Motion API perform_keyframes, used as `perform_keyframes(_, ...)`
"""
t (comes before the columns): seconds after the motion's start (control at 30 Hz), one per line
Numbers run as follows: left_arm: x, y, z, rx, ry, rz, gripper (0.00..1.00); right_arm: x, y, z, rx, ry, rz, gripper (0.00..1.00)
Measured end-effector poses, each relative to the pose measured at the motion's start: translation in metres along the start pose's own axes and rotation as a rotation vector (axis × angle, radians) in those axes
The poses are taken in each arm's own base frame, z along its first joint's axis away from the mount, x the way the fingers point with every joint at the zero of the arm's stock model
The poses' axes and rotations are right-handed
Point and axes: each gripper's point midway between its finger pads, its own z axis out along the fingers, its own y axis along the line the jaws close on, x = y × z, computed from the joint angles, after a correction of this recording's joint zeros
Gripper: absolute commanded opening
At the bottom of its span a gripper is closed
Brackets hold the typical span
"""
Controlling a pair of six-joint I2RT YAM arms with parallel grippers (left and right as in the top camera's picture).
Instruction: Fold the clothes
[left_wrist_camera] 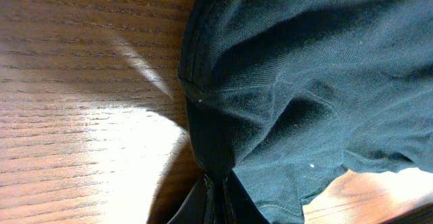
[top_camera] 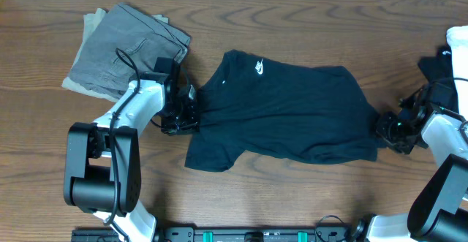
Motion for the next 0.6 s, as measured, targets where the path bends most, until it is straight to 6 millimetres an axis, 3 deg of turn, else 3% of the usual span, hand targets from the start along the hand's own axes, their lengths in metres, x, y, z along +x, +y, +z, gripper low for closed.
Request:
perform_keyframes(0.07, 0.000, 0.000, 0.000, -0.002, -0.001, 0.000, 0.06, -0.005, 0.003, 0.000, -0.014, -0.018, -0.006, 0.06)
perform_keyframes(0.13, 0.000, 0.000, 0.000, -0.002, -0.001, 0.000, 0.06, -0.011, 0.009, 0.000, -0.045, -0.044, -0.014, 0.03)
perform_keyframes(0.17, 0.000, 0.000, 0.000, -0.001, -0.001, 0.000, 0.06, -0.015, 0.012, -0.001, -0.061, -0.056, -0.018, 0.13)
perform_keyframes(0.2, 0.000, 0.000, 0.000, -0.002, 0.000, 0.000, 0.06, -0.015, 0.014, -0.001, -0.072, -0.057, -0.015, 0.34)
perform_keyframes(0.23, 0.000, 0.000, 0.000, -0.002, 0.000, 0.000, 0.06, -0.013, 0.015, -0.001, -0.077, -0.049, -0.011, 0.47)
perform_keyframes(0.3, 0.000, 0.000, 0.000, -0.002, 0.001, 0.000, 0.06, -0.004, 0.012, -0.001, -0.066, -0.011, -0.006, 0.62)
perform_keyframes(0.37, 0.001, 0.000, 0.000, -0.002, 0.003, -0.001, 0.06, 0.004, 0.005, 0.000, -0.028, 0.021, 0.012, 0.67)
perform_keyframes(0.5, 0.001, 0.001, 0.000, -0.003, 0.003, -0.002, 0.06, 0.014, -0.011, -0.001, 0.060, 0.055, 0.026, 0.66)
perform_keyframes(0.6, 0.001, 0.001, 0.000, -0.003, 0.003, -0.002, 0.06, 0.012, -0.014, 0.001, 0.074, 0.039, 0.029, 0.51)
